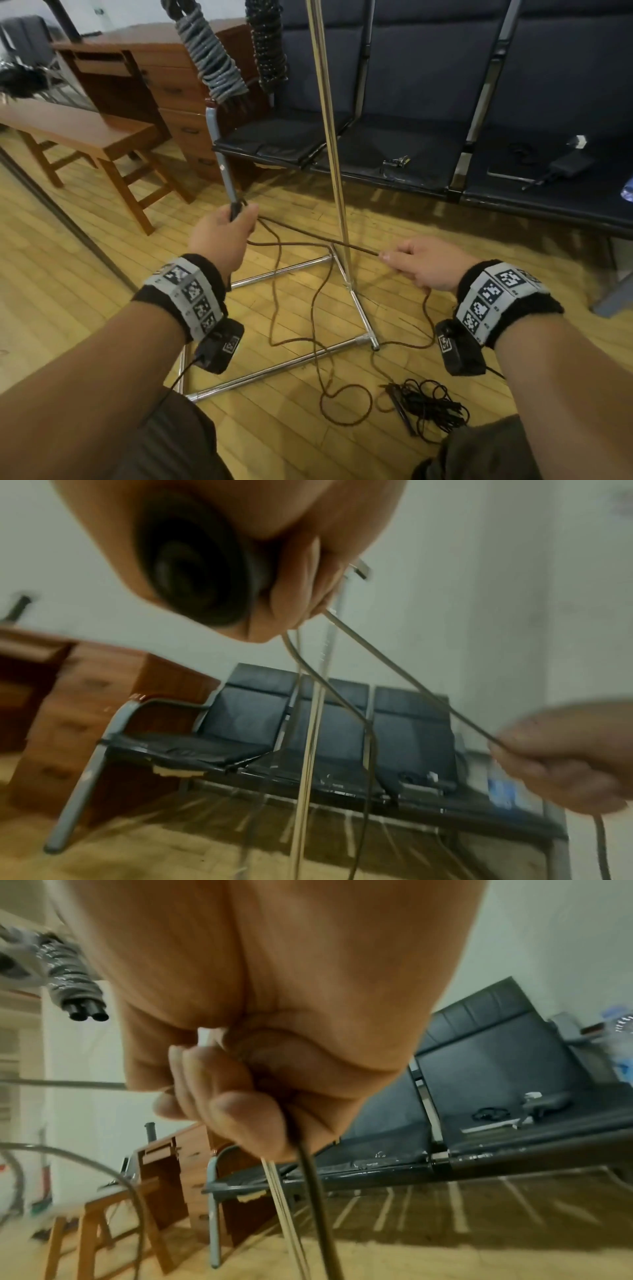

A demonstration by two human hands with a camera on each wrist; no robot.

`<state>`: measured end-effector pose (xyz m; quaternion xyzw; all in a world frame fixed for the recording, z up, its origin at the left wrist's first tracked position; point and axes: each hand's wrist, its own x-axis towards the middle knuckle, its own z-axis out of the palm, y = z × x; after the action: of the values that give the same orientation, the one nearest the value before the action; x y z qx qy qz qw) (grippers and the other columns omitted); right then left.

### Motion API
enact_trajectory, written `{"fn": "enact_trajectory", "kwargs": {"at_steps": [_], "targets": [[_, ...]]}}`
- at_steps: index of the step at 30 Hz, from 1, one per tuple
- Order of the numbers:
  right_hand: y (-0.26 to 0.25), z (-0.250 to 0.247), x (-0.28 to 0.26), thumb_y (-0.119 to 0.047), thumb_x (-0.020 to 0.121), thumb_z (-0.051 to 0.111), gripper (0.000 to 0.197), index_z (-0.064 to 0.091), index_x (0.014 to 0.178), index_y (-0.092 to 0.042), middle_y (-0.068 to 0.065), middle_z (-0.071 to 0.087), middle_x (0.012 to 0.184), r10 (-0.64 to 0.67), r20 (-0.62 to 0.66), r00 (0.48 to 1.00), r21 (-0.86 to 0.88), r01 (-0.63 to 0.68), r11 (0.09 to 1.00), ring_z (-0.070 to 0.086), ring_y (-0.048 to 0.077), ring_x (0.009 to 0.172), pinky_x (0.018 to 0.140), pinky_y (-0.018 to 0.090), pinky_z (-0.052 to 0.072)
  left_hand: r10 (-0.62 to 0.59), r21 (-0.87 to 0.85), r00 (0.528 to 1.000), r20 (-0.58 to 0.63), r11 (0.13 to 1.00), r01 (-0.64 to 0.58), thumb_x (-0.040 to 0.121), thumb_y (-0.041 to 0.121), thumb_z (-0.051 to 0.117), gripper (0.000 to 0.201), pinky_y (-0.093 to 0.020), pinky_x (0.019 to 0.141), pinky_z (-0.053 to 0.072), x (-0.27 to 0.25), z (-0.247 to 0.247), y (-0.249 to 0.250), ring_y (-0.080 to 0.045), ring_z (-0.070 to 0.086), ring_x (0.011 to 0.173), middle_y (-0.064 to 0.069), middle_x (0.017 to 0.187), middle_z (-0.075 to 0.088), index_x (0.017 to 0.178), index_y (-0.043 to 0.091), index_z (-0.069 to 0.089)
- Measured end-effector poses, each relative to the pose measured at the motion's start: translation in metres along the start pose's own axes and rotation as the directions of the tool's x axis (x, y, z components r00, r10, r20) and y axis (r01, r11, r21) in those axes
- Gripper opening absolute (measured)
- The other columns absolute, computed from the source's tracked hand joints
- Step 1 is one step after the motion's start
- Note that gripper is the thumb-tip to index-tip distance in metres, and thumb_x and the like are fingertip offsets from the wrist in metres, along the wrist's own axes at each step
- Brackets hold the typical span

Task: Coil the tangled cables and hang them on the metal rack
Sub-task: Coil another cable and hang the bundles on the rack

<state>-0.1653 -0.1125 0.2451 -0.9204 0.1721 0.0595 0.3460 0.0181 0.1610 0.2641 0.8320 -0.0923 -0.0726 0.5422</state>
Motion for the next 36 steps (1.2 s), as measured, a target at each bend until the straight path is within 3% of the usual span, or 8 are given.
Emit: {"fn": "enact_trajectory", "kwargs": {"at_steps": [3,7,10,14,20,27,32,36], "targets": [[-0.006,0.004,0.001,-0.052,0.104,0.048,0.041,0.072,0.099,-0.019,0.008,0.074,0.091,0.055,-0.062,0.997,-0.147,-0.063,0.987,0.07,0.026,0.083,0.081,0.041,0.061,0.043,0.165,0.997,0.069,0.985,-0.054,0.103,0.056,0.057,0.033,-0.03,0.053,0.047,-0.009,0.01,-0.009,-0.009,0.057,0.056,0.017,0.057,0.065,0.092,0.03,0.072],[-0.029,0.004,-0.008,-0.051,0.102,0.051,0.032,0.071,0.092,-0.028,0.001,0.072,0.087,-0.054,-0.062,0.997,-0.162,0.043,0.986,0.069,0.022,0.082,0.073,0.04,0.06,0.079,0.391,0.974,0.214,0.906,-0.159,0.106,0.05,0.055,0.024,-0.023,0.054,0.048,-0.025,0.021,-0.008,-0.005,0.068,0.058,0.007,0.08,0.073,0.128,0.043,0.063],[-0.045,0.014,-0.014,-0.042,0.1,0.057,0.025,0.069,0.083,-0.03,-0.002,0.066,0.075,-0.094,0.04,0.995,-0.039,0.095,0.995,0.058,0.015,0.061,0.063,0.044,0.055,0.059,0.313,0.855,0.515,0.916,-0.251,0.105,0.051,0.057,0.032,-0.023,0.055,0.051,-0.038,0.036,-0.003,-0.006,0.068,0.059,0.006,0.088,0.077,0.137,0.051,0.059],[-0.049,0.017,-0.012,-0.022,0.098,0.06,0.016,0.07,0.089,-0.014,0.013,0.053,0.072,-0.096,0.078,0.992,0.239,0.075,0.968,0.042,0.016,0.055,0.058,0.038,0.035,0.031,0.233,0.711,0.703,0.934,-0.271,0.1,0.059,0.06,0.018,-0.025,0.05,0.049,-0.051,0.059,-0.004,-0.006,0.057,0.049,0.007,0.061,0.068,0.107,0.046,0.071],[-0.038,0.009,-0.009,-0.031,0.105,0.053,0.025,0.068,0.09,-0.017,-0.005,0.05,0.06,-0.157,0.091,0.983,0.328,0.12,0.937,0.047,0.015,0.054,0.061,0.033,0.048,0.201,0.117,0.796,0.571,0.94,-0.322,0.101,0.054,0.062,0.023,-0.016,0.045,0.041,-0.039,0.072,0.001,0.0,0.047,0.045,0.017,0.053,0.054,0.083,0.043,0.072],[0.0,-0.009,0.001,-0.061,0.101,0.044,0.044,0.069,0.092,-0.026,-0.002,0.071,0.084,0.049,-0.043,0.998,-0.143,-0.055,0.988,0.066,0.017,0.075,0.074,0.037,0.061,-0.126,-0.271,0.974,0.188,0.946,0.175,0.1,0.038,0.067,0.019,-0.023,0.041,0.04,0.013,0.026,-0.003,-0.006,0.047,0.048,0.008,0.068,0.058,0.094,0.021,0.072],[-0.023,0.008,0.005,-0.05,0.104,0.048,0.036,0.068,0.087,-0.026,0.0,0.068,0.082,-0.02,-0.008,1.0,-0.196,0.018,0.981,0.064,0.016,0.075,0.065,0.033,0.055,-0.18,0.106,0.966,0.183,0.981,0.163,0.103,0.042,0.064,0.021,-0.027,0.047,0.045,0.012,0.017,-0.019,-0.013,0.054,0.059,-0.003,0.089,0.072,0.108,0.024,0.073],[-0.041,0.012,0.008,-0.045,0.104,0.049,0.036,0.071,0.083,-0.025,-0.01,0.056,0.061,-0.065,0.009,0.998,-0.026,0.065,0.998,0.05,0.0,0.049,0.055,0.028,0.044,-0.049,0.361,0.951,0.305,0.93,-0.068,0.106,0.042,0.057,0.026,-0.016,0.04,0.043,-0.011,0.051,-0.014,-0.005,0.064,0.047,0.003,0.073,0.075,0.133,0.042,0.06]]}}
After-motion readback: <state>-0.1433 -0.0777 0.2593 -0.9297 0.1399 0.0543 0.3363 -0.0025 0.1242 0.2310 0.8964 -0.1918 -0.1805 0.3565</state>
